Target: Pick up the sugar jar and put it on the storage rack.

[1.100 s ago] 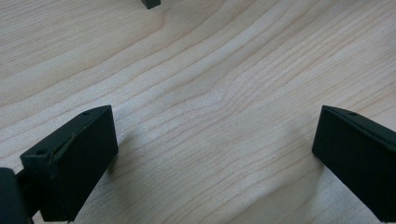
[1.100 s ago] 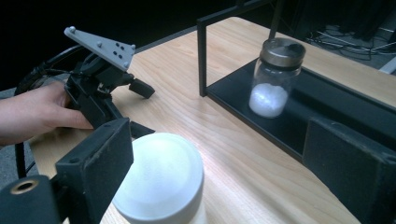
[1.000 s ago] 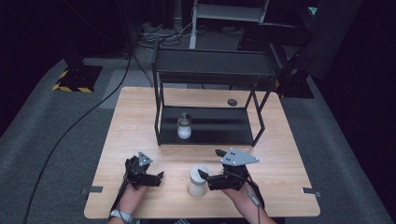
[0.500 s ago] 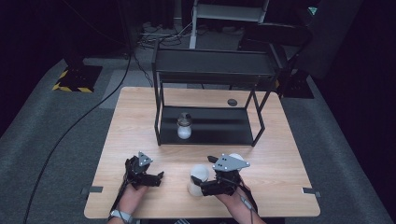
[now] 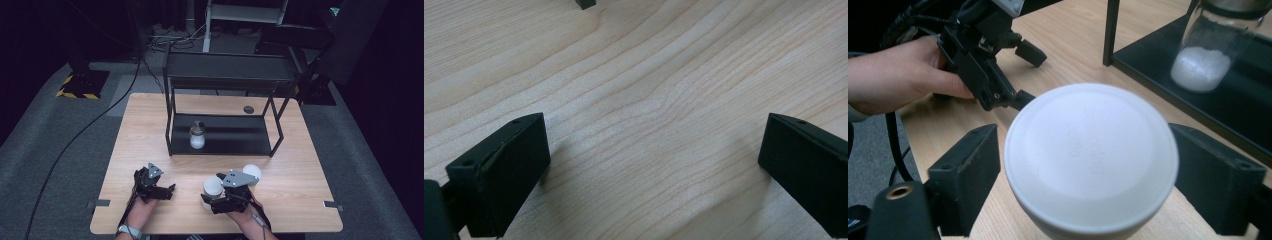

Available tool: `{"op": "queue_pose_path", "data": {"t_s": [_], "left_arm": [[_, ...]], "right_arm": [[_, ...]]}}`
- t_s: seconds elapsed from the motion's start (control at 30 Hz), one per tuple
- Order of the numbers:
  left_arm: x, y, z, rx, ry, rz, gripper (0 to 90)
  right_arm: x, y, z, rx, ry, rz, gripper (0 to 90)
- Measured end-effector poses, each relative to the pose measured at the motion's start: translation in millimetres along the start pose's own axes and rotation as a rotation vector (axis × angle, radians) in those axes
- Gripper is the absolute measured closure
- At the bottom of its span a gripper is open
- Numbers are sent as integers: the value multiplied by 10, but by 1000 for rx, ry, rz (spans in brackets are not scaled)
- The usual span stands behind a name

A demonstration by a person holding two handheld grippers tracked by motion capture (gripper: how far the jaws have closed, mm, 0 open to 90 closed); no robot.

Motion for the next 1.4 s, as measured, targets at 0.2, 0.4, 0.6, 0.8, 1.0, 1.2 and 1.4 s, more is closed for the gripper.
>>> {"op": "queue_pose_path", "data": {"t_s": [0.2, 0.4, 0.6, 0.8, 1.0, 1.2, 1.4], "left_arm": [[-1, -1, 1, 0, 1, 0, 3], [-1, 0, 1, 0, 1, 0, 2], [0, 0, 0, 0, 0, 0, 3], [-3, -1, 2, -2, 3, -1, 3], [1, 0, 0, 0, -2, 0, 3], [0, 0, 0, 0, 0, 0, 2], [-3, -1, 2, -2, 2, -1, 3]], "right_arm": [[21, 45, 2, -21, -7, 9, 259], [9, 37, 13, -27, -22, 1, 330], [-17, 40, 49, -40, -37, -3, 333], [-25, -6, 142, -42, -46, 1, 333], [-21, -95, 296, -34, -52, 2, 333], [19, -193, 456, -22, -50, -8, 333], [71, -292, 616, -6, -49, -19, 333]]}}
Point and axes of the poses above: each handheld gripper's, and its own axes: y roughly forward along the jaws, z roughly out of its top, x roughly to its right, the point moved 4 cm from there along y, roughly forward along the jaws, and after that the axes turned 10 degrees about y, right-handed, at the moved point
